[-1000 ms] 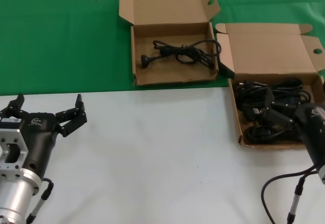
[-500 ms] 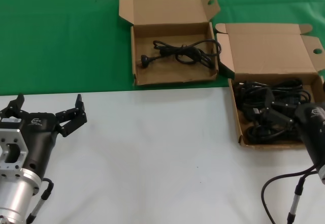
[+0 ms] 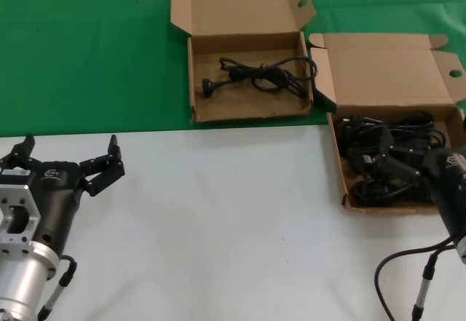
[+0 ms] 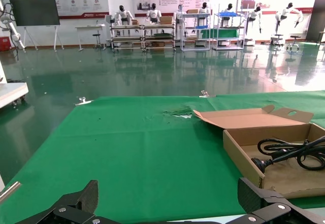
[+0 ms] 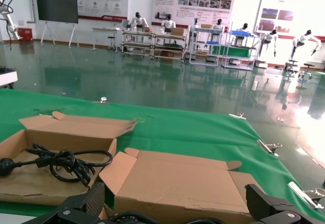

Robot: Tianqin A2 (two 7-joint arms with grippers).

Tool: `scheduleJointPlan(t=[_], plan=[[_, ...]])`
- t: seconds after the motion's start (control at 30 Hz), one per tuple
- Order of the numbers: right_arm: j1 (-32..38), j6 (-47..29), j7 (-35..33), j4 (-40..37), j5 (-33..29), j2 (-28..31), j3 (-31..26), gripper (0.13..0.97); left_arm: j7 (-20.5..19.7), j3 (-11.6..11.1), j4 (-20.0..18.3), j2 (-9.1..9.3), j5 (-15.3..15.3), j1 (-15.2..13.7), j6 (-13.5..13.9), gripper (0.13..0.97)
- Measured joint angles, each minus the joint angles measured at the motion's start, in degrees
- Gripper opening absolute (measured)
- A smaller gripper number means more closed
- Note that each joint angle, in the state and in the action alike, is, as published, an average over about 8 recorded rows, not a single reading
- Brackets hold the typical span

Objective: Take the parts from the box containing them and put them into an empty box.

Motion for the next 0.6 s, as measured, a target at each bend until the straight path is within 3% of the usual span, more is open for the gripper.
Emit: scheduleJointPlan(t=[0.6], plan=[[0.0,0.0,0.0,0.0,0.0,0.0,0.0,0.966,0.0,0.0,0.0,0.00,0.0,0.0,0.0,0.966]])
